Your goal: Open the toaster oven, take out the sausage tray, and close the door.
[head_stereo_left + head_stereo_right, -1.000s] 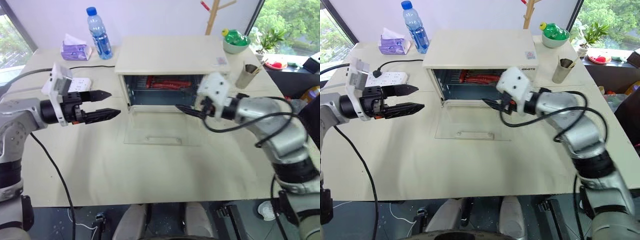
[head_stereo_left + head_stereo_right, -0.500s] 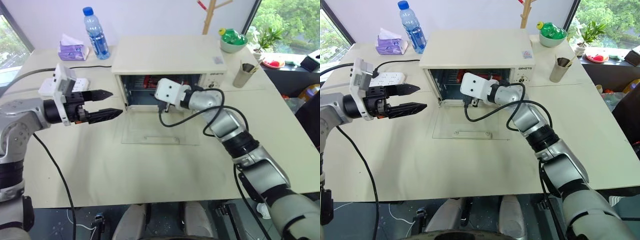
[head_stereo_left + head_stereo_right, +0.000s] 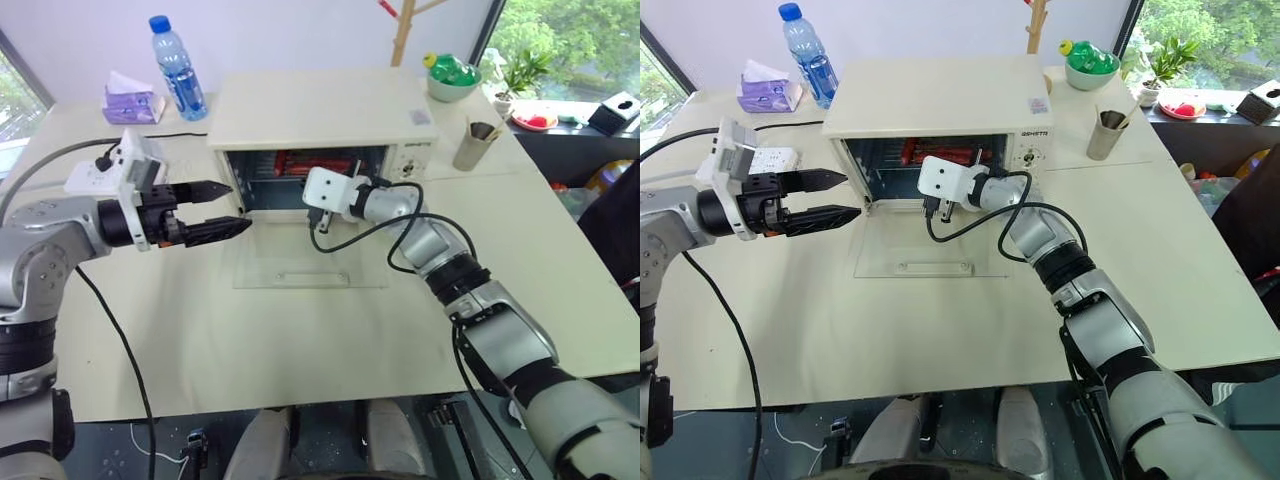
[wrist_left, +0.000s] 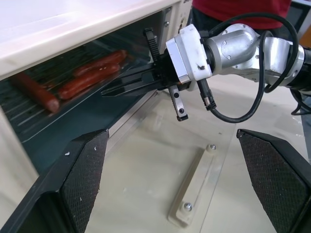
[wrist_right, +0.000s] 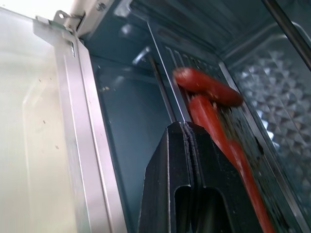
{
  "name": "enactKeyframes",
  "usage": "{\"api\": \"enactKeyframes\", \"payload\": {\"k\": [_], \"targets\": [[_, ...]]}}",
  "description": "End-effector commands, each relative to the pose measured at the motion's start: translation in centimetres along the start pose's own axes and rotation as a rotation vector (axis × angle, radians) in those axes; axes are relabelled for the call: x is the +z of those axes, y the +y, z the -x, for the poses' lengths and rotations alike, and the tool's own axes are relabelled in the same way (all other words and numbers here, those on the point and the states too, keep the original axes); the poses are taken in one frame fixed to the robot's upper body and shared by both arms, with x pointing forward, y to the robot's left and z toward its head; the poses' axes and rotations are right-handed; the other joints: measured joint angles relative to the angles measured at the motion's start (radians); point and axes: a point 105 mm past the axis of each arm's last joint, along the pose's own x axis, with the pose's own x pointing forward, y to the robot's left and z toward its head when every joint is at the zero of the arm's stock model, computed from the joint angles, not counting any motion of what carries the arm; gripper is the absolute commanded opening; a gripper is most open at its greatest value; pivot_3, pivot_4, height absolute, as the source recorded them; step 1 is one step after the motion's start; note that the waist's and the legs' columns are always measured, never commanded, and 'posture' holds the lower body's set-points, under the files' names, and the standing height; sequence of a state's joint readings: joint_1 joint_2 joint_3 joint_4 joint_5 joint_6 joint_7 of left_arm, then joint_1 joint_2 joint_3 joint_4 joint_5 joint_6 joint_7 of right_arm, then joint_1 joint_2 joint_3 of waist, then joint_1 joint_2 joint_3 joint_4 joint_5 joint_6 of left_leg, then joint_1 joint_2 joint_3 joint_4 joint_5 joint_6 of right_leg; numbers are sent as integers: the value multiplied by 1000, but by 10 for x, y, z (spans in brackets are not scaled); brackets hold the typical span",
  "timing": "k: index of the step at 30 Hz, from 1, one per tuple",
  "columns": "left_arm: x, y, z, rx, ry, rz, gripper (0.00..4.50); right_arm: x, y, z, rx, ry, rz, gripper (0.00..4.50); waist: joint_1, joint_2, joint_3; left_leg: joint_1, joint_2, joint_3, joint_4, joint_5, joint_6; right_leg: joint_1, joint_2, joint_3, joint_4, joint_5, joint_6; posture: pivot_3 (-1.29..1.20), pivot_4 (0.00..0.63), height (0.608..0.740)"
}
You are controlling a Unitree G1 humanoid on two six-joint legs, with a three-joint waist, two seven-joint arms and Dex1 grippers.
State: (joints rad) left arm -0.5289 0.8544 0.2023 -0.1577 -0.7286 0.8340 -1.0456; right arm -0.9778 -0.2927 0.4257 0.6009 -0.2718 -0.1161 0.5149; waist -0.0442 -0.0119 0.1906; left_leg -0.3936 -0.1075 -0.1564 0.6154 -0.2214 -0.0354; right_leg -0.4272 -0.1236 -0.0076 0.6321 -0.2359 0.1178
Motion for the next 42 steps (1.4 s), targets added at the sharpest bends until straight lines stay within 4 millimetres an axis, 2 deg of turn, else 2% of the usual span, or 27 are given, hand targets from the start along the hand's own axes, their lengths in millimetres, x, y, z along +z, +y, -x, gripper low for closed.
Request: {"api": "enactKeyframes", "payload": {"k": [1,11,14,17,36,42], "targets": [[13,-1,-1,-5,-30,-57,4500,18,-16,-2,-45,-55,59,10,-2,0,0,0,0,0,0,0,0,0,1,0,0,0,0,0,150,739],[3,4,-1,8,-21,-22,4500,17,-14,-7,-38,-54,53,10,-3,0,0,2,4,7,-1,0,0,-2,3,5,0,1,-2,0,150,739],[-2,8,3,25,-13,-10,4500,18,-14,-7,-46,-55,64,830,-2,0,0,2,4,8,-1,0,0,-2,4,5,0,1,-2,0,150,739],[-3,9,4,30,-11,-10,4500,18,-12,-7,-42,-53,76,2319,-2,0,0,2,4,8,-1,0,0,-2,4,5,0,1,-2,0,150,739],[-2,11,2,35,-18,-7,4500,1,-10,-24,-50,21,99,2319,-3,0,0,2,5,11,-1,0,0,-3,5,7,0,2,-3,0,150,739],[-2,14,-1,30,-15,-3,4500,-4,-16,-29,-82,73,135,2319,-4,0,0,2,5,12,-1,0,0,-3,5,7,0,2,-3,0,150,739]]}}
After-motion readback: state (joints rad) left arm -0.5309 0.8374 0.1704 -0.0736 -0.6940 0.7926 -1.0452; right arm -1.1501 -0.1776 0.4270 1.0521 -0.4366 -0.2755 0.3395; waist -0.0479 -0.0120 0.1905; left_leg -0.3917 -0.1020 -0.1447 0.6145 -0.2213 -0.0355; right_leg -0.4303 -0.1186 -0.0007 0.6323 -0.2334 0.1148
